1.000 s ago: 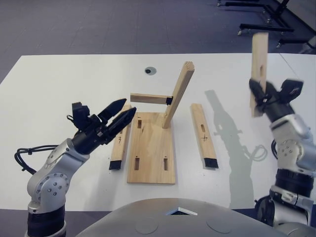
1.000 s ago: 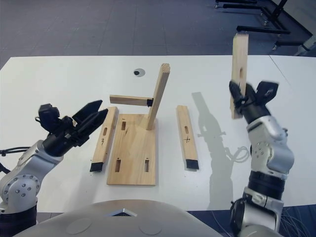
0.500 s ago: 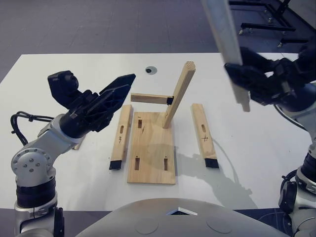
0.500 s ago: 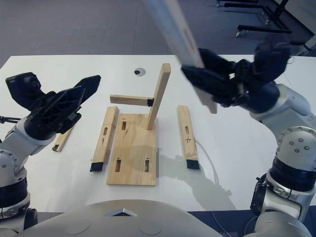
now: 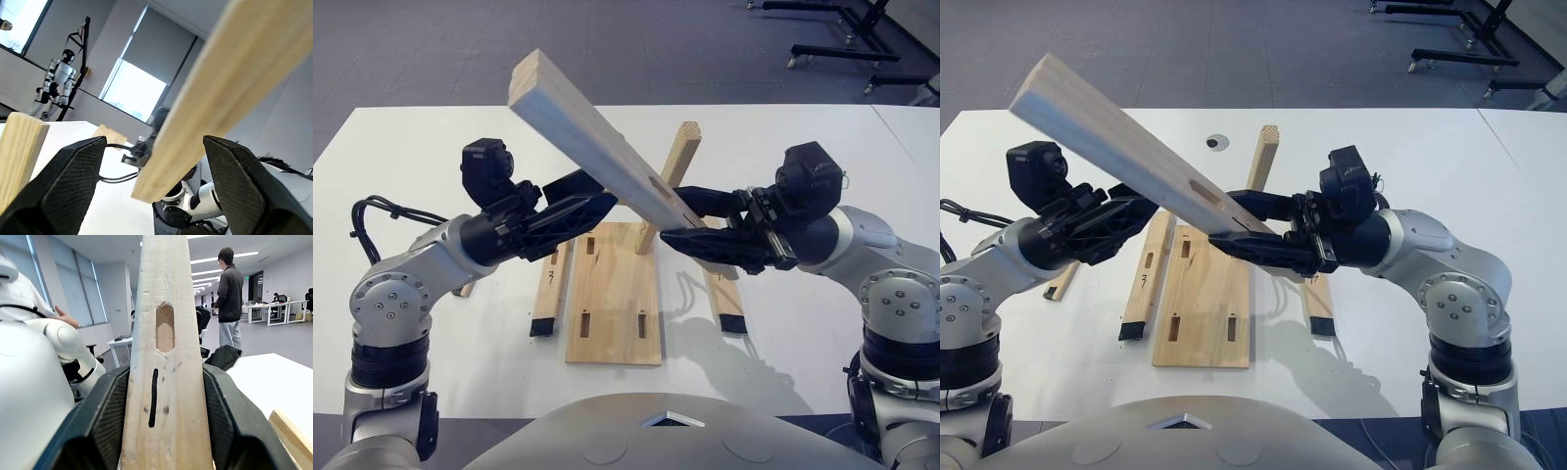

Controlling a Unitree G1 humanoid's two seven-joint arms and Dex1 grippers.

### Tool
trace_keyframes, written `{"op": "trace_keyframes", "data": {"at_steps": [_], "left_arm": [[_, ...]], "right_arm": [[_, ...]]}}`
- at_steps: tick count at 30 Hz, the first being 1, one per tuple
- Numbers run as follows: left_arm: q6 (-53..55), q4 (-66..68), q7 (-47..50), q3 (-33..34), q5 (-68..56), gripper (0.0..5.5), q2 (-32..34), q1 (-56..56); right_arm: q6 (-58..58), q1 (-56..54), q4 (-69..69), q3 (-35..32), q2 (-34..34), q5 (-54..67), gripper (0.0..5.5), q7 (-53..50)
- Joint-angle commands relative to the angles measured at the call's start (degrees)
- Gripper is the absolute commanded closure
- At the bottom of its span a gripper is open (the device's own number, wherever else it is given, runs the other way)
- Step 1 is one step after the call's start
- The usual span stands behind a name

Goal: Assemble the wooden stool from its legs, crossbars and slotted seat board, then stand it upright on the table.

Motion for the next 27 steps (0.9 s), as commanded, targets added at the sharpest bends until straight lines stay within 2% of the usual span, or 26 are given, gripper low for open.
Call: {"op": "trace_keyframes", "data": {"at_steps": [1, 10, 20, 25, 27], "left_arm": [[0.38, -0.51, 0.22, 0.61, -2.92, 1.88, -0.08, -1.0], [-1.71, 0.89, 4.15, -1.38, 1.52, 1.88, -3.97, -2.94], [-1.47, 1.02, 1.89, -1.87, 5.01, 1.88, -4.88, -1.92], [-1.55, 0.95, 1.87, 0.49, 1.84, 1.88, -4.79, -1.82], [-1.5, 1.72, 2.1, 3.5, -5.92, 1.88, -4.49, -1.33]], "right_arm": [[-0.45, 0.38, 1.81, -1.1, 2.91, 4.78, 3.47, -2.6], [-0.24, 2.83, 0.52, 3.74, 3.79, 0.86, 3.47, -1.85], [-2.06, 2.53, 1.96, 7.11, 4.43, -5.91, 3.47, -0.82], [-2.81, 3.01, 3.24, 5.87, 5.1, -6.51, 3.47, -1.24], [-2.76, 2.94, 4.23, 4.64, 5.09, -5.88, 3.47, -1.44]]}}
